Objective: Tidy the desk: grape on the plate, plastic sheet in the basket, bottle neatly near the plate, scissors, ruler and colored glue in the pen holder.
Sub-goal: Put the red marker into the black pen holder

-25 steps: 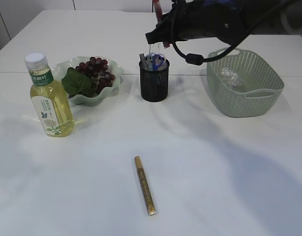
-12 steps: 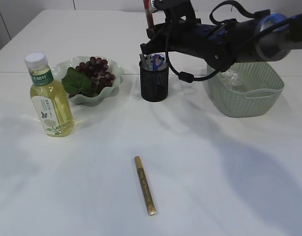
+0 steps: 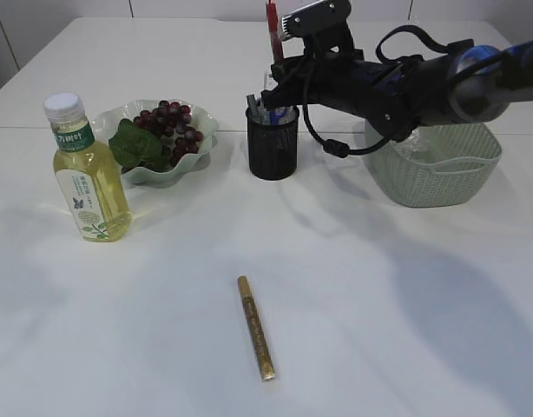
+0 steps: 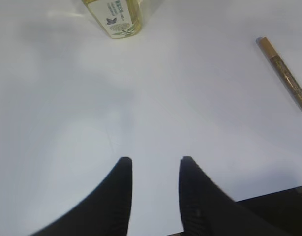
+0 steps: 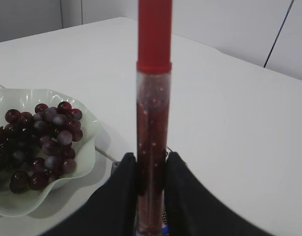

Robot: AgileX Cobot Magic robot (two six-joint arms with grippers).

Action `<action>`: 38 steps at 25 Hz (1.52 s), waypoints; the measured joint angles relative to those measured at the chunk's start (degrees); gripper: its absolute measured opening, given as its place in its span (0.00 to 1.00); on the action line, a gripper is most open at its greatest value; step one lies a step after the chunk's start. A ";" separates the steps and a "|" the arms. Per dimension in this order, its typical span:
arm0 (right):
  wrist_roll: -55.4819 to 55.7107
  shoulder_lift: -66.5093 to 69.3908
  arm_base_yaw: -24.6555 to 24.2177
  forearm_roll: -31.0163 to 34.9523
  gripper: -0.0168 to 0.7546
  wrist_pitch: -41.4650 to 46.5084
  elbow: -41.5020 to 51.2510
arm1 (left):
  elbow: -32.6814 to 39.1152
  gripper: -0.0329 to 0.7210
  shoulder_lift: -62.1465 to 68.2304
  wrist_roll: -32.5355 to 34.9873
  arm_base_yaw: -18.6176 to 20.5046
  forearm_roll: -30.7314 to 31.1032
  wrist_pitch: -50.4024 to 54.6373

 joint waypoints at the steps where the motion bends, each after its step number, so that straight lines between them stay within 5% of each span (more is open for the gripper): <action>1: 0.00 -0.03 0.00 0.00 0.23 -0.09 0.00 | 0.00 0.36 0.00 0.00 0.00 0.00 0.00; 26: 5.06 0.84 0.00 -0.10 0.26 -2.01 -0.53 | 0.00 0.36 0.00 0.00 0.00 0.47 0.00; 38: 9.66 0.28 0.11 -0.10 0.32 6.41 -3.24 | 0.00 0.36 0.00 0.00 0.00 0.47 0.00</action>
